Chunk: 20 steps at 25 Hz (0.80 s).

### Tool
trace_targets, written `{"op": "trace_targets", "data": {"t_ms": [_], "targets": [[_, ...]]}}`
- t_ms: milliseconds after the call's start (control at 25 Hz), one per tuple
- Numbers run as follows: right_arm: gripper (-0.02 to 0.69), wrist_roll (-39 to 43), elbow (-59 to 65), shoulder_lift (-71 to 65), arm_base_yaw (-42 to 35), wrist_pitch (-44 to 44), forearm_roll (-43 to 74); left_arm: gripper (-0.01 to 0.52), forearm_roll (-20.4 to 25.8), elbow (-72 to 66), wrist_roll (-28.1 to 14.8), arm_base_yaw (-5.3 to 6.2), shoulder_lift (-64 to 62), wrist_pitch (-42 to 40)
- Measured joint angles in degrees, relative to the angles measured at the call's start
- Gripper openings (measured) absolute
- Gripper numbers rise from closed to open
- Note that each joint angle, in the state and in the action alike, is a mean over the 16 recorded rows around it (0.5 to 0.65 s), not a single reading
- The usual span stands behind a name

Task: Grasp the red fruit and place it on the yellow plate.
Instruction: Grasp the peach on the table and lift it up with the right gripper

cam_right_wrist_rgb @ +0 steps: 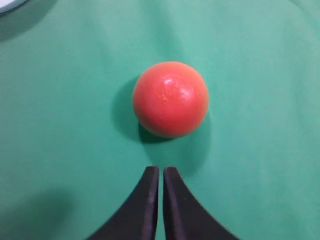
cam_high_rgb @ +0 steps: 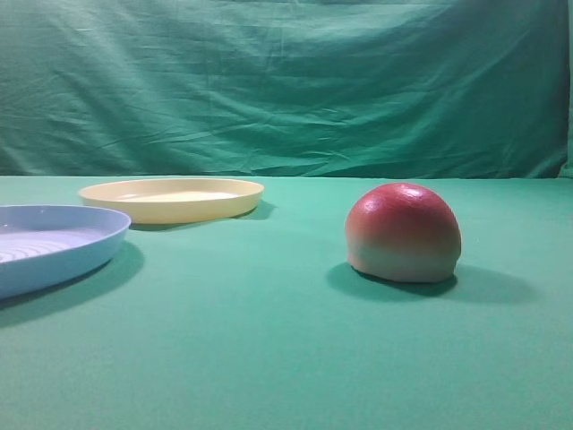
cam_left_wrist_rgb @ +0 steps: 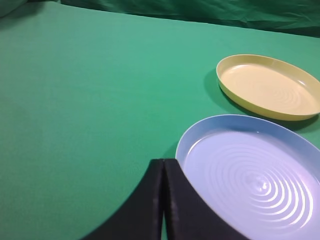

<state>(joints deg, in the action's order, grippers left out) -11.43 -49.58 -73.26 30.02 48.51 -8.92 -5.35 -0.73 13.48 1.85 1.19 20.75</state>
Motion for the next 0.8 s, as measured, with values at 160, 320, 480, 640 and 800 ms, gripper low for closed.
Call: {"op": "trace_targets", "data": {"t_ms": [160,320,480,640,800], "targets": [[0.175,-0.09,-2.51,-5.81,2.94,-1.44,1.15,0.000,0.00,0.00,0.00,0.00,0.00,0.00],[0.336,-0.16,-4.72,-11.12,4.05,-2.28,1.60,0.000,0.00,0.00,0.00,0.00,0.00,0.00],[0.493,-0.22,-6.24,-15.75,4.26,-3.31,1.59,0.000,0.00,0.00,0.00,0.00,0.00,0.00],[0.608,-0.27,-6.89,-19.77,4.42,-4.85,1.52,0.000,0.00,0.00,0.00,0.00,0.00,0.00],[0.620,-0.29,-7.06,-23.23,4.57,-6.59,1.43,0.000,0.00,0.00,0.00,0.00,0.00,0.00]]}}
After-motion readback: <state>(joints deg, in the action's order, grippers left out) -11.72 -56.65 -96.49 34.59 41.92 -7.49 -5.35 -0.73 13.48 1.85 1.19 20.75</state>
